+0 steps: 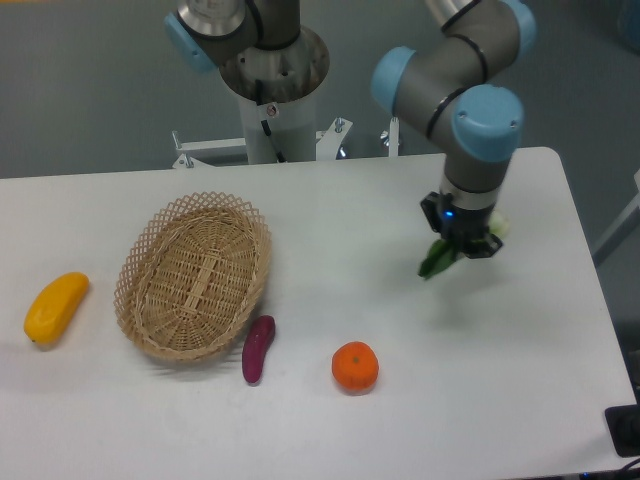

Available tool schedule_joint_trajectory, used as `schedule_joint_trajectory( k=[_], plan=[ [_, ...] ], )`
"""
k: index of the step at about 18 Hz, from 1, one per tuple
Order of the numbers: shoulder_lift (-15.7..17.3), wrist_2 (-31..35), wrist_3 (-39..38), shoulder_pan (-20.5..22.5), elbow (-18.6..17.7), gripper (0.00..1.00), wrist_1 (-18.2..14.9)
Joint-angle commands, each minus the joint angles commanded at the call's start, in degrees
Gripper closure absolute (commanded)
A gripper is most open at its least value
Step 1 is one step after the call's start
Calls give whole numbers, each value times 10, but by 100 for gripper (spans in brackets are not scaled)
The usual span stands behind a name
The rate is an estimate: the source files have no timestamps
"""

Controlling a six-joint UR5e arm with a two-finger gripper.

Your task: Pick up the green vegetable from the table

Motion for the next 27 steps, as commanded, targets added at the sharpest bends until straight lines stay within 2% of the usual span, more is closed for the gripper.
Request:
schedule_joint_trajectory(
  k=[2, 7, 9, 11, 14, 17, 27],
  plan=[
    [-11, -1, -4, 5, 15, 79, -1],
    [-32, -5, -4, 23, 49, 79, -28],
    [-35, -18, -5, 25, 60, 78, -50],
    [-39, -21, -5, 26, 66, 78, -54],
    [-41, -21, -18, 26, 70, 78, -55],
    [-47, -23, -19, 26, 83, 78, -73],
    [-47, -19, -28, 25, 83, 78, -72]
  ],
)
